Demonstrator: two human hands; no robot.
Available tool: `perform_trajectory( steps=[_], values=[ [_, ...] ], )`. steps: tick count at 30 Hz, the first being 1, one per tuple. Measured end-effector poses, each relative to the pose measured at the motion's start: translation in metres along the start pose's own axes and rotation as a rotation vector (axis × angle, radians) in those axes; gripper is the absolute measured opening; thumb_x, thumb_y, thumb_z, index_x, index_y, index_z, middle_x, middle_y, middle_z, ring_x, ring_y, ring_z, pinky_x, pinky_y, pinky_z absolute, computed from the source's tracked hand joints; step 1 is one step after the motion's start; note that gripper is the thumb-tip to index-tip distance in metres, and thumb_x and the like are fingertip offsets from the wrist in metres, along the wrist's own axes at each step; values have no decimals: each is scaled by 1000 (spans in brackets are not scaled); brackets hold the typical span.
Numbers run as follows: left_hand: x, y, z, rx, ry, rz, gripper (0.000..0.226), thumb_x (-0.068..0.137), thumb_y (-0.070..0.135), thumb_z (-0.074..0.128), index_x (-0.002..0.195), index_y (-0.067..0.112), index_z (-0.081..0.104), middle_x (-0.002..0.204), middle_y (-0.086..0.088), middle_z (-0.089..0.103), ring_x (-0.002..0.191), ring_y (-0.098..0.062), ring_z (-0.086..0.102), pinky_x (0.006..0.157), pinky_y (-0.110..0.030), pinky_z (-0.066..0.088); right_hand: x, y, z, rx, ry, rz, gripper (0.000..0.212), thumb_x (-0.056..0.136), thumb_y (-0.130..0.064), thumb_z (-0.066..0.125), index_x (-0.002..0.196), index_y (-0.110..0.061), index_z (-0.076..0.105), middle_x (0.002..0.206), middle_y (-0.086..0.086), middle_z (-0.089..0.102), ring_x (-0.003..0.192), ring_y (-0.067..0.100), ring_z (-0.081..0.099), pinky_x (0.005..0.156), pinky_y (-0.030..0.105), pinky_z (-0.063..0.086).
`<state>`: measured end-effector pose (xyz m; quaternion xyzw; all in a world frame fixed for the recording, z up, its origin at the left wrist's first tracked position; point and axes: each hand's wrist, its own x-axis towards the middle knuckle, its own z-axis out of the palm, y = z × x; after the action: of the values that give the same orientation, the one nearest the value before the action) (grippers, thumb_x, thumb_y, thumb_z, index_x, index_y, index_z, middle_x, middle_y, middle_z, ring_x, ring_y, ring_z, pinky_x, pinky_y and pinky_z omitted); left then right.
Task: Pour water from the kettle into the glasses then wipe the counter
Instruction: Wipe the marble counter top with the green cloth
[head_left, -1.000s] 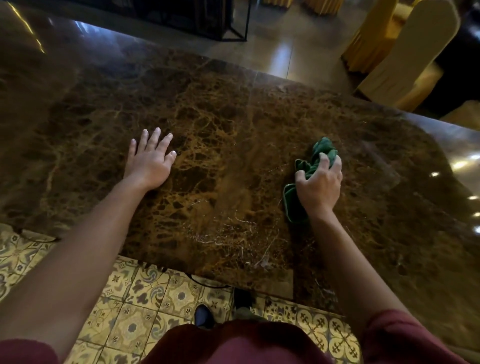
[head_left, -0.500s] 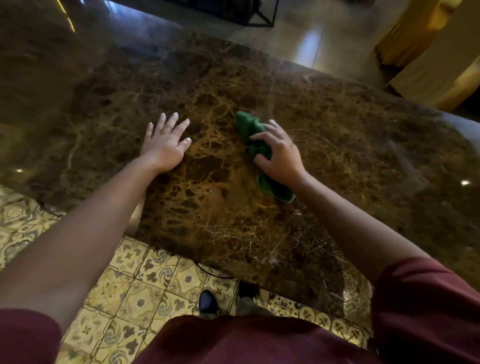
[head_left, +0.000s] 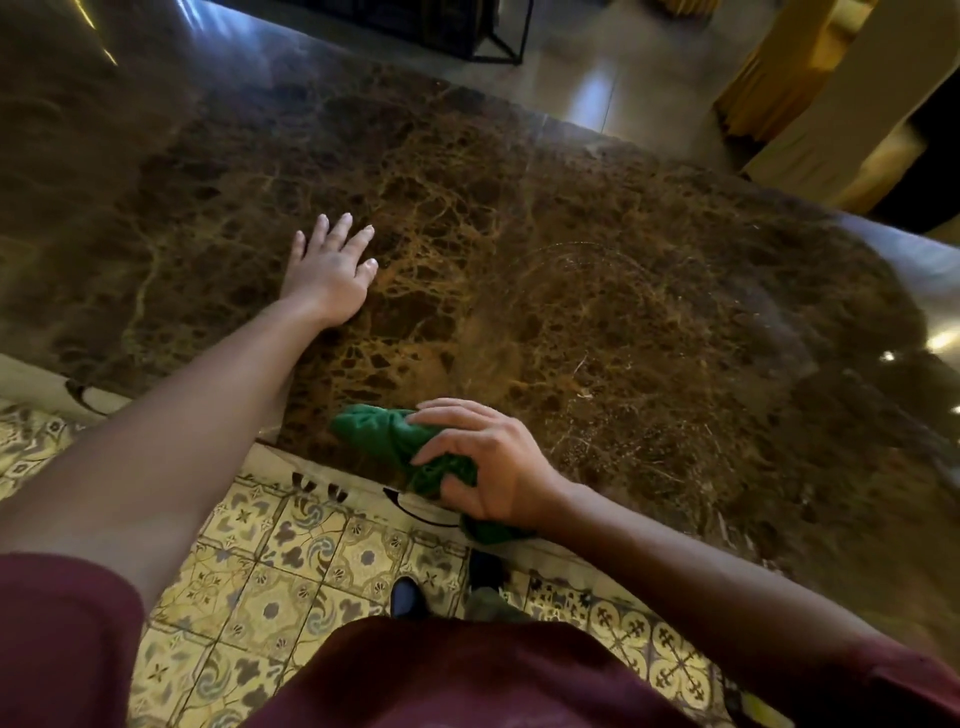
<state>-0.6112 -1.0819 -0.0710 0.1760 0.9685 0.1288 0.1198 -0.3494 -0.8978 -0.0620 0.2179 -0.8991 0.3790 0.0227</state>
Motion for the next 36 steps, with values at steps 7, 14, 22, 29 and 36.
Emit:
perform_trajectory(
  steps=[7, 14, 22, 29, 36],
  values=[
    [-10, -4, 1, -9, -8, 40, 61, 107, 47, 31, 162, 24, 18, 171, -1, 3, 157, -23, -7, 126, -48, -5, 2, 9, -83, 222, 597, 541, 31, 86, -2, 70, 110, -22, 74, 117, -11, 68, 104, -1, 66, 85, 21, 57],
    [-16, -1, 4, 34, -28, 40, 63, 107, 50, 18, 163, 25, 6, 171, 1, -8, 155, -21, -17, 125, -47, -9, -25, 55, -122, -279, 568, 926, 36, 92, -25, 57, 124, -23, 73, 134, 6, 67, 124, 22, 63, 111, 48, 48],
    [-11, -4, 2, 23, -94, 33, 63, 108, 50, 18, 163, 26, 1, 170, 2, -15, 153, -20, -23, 124, -47, -14, 9, 54, -50, -420, 413, 814, 60, 102, -38, 51, 154, -8, 46, 162, 15, 43, 154, 28, 33, 129, 46, 23],
    [-10, -3, -2, 9, -107, 44, 63, 108, 50, 20, 163, 26, 1, 170, 2, -14, 154, -21, -22, 124, -46, -14, 29, 11, 4, -312, 101, 256, 57, 100, -47, 60, 147, -16, 57, 159, 7, 50, 154, 21, 36, 129, 48, 24],
    [-24, -3, 19, -82, 262, 88, 57, 106, 43, 32, 155, 16, 38, 167, -6, 26, 156, -25, 13, 125, -45, 5, -11, -23, 33, -314, -22, 64, 56, 100, -40, 67, 153, -29, 52, 162, 8, 45, 156, 25, 33, 126, 51, 26]
  ],
)
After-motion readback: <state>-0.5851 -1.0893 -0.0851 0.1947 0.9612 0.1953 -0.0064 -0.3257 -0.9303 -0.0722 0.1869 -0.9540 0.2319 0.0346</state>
